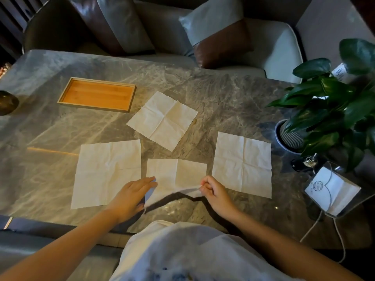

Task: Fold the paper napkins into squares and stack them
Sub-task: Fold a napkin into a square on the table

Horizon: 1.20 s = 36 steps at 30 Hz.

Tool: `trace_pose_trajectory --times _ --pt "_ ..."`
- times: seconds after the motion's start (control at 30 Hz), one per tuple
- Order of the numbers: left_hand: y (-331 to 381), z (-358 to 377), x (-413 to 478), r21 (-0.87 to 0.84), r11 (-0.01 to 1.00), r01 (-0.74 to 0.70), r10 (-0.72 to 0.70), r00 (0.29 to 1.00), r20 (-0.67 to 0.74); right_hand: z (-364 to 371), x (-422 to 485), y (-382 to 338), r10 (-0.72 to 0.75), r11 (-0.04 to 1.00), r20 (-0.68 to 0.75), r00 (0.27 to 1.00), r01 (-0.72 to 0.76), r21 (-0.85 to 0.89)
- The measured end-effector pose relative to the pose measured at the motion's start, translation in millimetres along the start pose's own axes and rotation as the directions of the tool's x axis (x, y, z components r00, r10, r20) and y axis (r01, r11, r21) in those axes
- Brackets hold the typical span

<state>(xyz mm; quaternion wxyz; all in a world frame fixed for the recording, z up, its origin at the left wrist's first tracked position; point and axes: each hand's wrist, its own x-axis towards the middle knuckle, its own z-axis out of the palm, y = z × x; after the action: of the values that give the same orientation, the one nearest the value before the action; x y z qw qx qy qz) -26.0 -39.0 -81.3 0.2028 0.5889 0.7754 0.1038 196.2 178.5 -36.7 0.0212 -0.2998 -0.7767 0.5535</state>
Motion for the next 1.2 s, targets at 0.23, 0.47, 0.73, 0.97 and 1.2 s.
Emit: trace_pose_trajectory --times 0.23,0.47,0.73,0.97,1.2 --pt "6.9 -1.5 -4.3 -0.151 0.986 0.075 -0.093 0.989 -0.112 0.9 -0.1 -6.9 0.066 0.99 -0.02 0.998 -0.063 0.122" --pt "8.0 -6.5 -6.5 -0.394 0.885 0.249 -0.293 0.955 -0.053 1.3 -4.6 9.5 0.097 0.98 0.149 0.984 -0.068 -0.186" --pt "2.2 -4.5 -13.7 -0.493 0.767 0.41 -0.463 0.886 0.015 9.1 0.8 12.9 0.188 0.976 0.02 0.982 -0.184 -0.119" --pt "3.9 -4.6 -11.5 -0.499 0.741 0.449 -0.502 0.864 0.033 13.5 4.1 14.5 0.241 0.963 -0.021 0.97 -0.242 -0.121" --pt "2.3 -4.9 -7.0 -0.409 0.769 0.491 -0.527 0.849 0.026 18.7 6.4 16.3 0.274 0.943 -0.091 0.957 -0.286 -0.171"
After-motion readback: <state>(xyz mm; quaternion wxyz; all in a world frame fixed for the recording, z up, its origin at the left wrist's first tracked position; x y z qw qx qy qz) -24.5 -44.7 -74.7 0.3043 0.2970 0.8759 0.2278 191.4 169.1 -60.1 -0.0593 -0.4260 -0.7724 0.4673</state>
